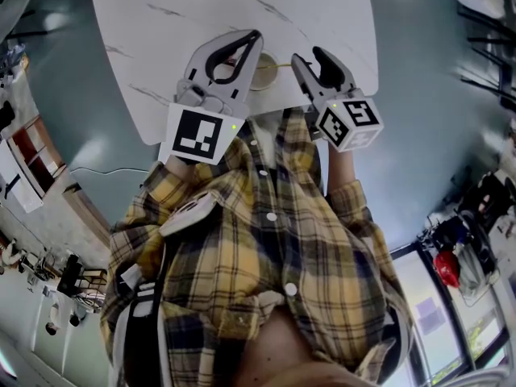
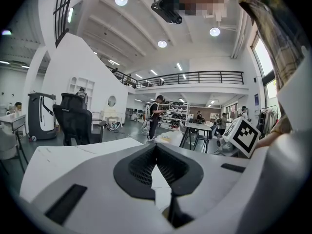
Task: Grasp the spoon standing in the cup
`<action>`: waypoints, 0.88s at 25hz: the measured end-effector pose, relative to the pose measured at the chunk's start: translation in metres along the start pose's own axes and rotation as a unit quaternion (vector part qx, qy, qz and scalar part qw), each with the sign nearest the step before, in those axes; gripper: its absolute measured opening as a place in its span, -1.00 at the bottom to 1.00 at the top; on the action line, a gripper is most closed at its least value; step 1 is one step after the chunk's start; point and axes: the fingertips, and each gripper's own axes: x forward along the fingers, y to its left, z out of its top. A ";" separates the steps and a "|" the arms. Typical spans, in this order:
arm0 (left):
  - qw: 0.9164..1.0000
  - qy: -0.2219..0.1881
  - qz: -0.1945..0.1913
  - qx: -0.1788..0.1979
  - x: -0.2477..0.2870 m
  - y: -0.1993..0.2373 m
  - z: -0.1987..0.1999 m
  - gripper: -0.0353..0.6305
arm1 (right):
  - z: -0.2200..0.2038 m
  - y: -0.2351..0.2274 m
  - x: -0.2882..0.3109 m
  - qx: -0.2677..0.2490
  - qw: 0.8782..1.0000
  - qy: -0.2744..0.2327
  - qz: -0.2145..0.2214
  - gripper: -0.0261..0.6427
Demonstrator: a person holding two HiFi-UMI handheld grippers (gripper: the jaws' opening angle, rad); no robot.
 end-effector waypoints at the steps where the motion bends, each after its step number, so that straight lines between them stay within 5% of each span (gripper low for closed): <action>1: 1.000 0.001 0.000 0.001 0.001 0.000 0.000 -0.85 | -0.003 -0.001 0.001 0.007 1.000 0.003 0.003 -0.32; 22: 1.000 0.011 0.002 0.002 0.016 -0.006 -0.010 -0.85 | -0.049 -0.003 0.018 0.078 0.992 0.068 0.071 -0.33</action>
